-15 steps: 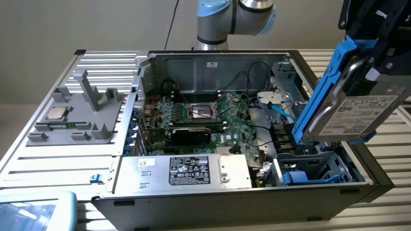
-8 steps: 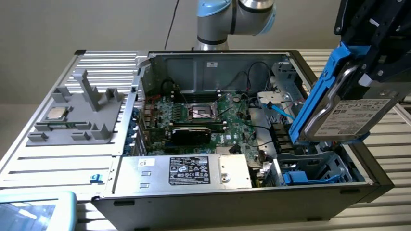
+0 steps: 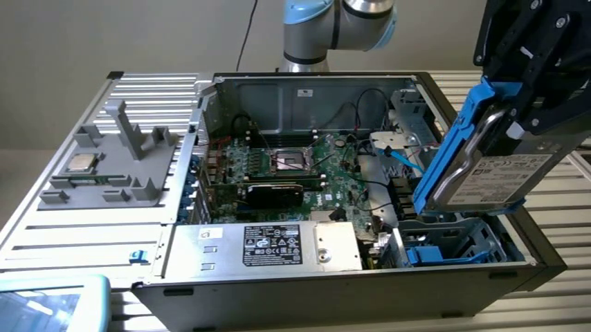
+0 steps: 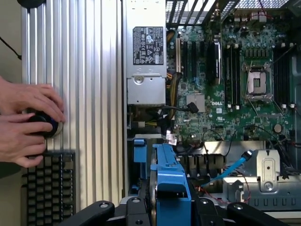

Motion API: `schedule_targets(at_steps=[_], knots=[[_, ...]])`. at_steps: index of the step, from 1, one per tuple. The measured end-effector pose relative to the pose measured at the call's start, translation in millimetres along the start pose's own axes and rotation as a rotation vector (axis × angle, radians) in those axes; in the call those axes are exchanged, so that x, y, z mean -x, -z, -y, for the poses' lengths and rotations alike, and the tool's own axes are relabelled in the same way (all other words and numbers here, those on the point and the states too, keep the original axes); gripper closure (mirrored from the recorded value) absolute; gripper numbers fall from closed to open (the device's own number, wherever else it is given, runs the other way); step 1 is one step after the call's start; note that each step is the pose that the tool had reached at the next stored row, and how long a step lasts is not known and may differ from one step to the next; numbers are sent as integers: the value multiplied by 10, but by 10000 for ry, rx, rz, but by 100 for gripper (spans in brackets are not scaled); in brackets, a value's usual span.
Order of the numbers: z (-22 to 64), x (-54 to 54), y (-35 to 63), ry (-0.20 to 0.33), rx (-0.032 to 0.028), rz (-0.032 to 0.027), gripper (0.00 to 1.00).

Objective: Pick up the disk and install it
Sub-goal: 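Insert the disk into the insertion slot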

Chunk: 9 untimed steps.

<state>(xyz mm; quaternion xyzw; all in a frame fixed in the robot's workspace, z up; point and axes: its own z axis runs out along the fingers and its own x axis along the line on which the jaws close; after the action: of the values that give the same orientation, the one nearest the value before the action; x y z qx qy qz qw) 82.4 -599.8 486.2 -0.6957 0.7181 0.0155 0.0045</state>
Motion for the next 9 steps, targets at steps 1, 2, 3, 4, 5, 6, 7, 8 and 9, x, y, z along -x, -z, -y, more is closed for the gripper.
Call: schedule_targets(at_steps=[1,2,3,4,5,6,7,8,9], knots=[[0,0,-10,-1,-1,-26,63],[1,-1,-20,-1,-2,-54,63],[2,-1,-31,-1,-2,-78,63],[3,-1,-45,-1,-3,-103,63],[3,-2,-58,-2,-4,-122,63],[4,-3,-74,-2,-4,-138,63],[4,-3,-89,-2,-5,-149,63],[5,-3,-106,-2,-5,-163,63],[5,-4,-121,-2,-6,-177,63]])
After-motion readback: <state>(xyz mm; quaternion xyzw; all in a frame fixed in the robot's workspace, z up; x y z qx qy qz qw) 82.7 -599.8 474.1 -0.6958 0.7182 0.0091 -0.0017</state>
